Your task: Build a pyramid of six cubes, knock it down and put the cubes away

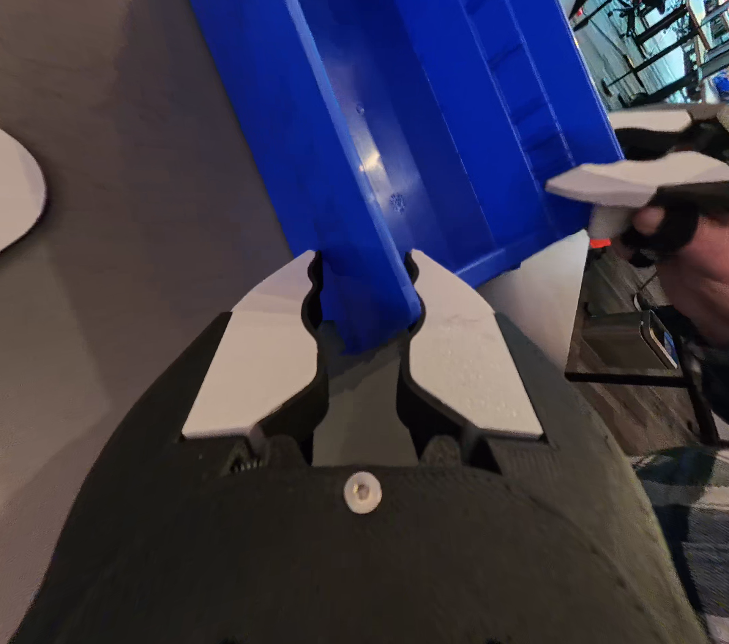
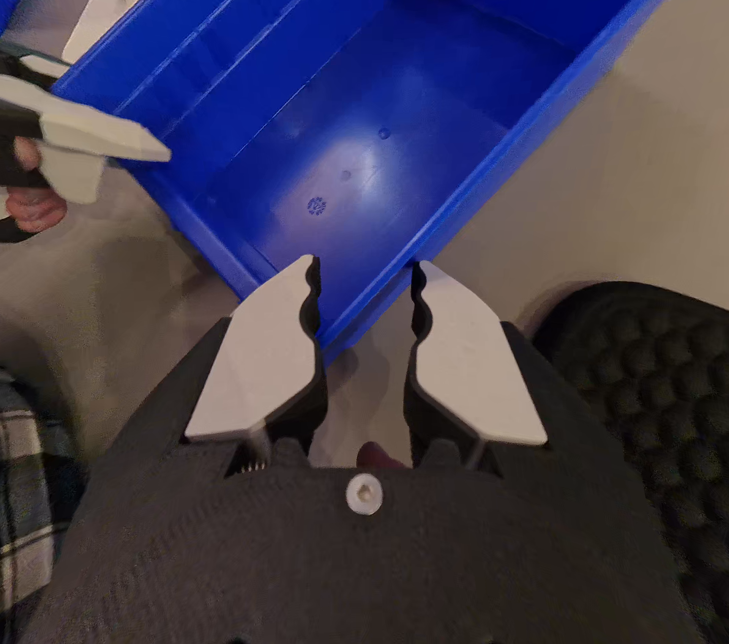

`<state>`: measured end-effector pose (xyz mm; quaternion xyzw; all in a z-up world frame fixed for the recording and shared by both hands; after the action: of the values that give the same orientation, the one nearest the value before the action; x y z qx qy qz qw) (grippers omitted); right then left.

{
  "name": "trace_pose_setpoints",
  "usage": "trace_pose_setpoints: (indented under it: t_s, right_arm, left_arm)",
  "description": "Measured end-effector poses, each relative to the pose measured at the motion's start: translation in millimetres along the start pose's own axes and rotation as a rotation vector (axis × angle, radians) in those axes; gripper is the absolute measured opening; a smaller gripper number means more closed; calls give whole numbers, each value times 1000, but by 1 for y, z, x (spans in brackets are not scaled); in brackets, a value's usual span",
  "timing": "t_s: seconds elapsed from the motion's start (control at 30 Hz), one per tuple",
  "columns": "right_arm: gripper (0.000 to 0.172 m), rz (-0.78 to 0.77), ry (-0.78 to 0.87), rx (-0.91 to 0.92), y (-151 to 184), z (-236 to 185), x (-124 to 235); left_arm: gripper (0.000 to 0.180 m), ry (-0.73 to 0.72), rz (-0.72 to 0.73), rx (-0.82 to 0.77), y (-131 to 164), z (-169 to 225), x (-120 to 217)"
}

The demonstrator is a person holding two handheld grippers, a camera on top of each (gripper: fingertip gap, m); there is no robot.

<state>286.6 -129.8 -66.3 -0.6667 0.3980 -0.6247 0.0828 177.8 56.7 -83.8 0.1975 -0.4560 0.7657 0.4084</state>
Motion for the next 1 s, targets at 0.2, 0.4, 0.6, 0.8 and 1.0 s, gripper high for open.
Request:
trace_pose_setpoints:
  t_s: [0.2, 0.4, 0.6, 0.8, 1.0]
  right_arm:
    - [29, -48, 80, 43, -20, 47, -5]
    - [19, -76, 93, 54, -45, 92, -13]
    - [12, -93, 91, 79, -67, 125, -22]
    - [9, -101, 95, 99, -85, 150, -30]
    - [8, -96, 95, 83, -105, 175, -39]
  left_arm:
    - [46, 13, -13, -20, -10, 19, -21]
    - [53, 36, -26, -8, -30, 30, -43]
    - [58, 49, -21, -13, -47, 35, -60]
    - [60, 51, -2, 0, -65, 35, -75]
    - [61, 48, 20, -2, -89, 29, -90]
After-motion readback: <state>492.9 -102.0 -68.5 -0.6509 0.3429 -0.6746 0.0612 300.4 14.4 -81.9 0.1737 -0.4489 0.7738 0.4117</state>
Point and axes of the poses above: each gripper's, where its closed fingertips meet, x back along the fingers, y out of its underside, z = x × y across the jaws, the point moved 5 cm from there along x, back along the fingers, and after that the axes turned 9 degrees about -z, right-handed, at the moved point
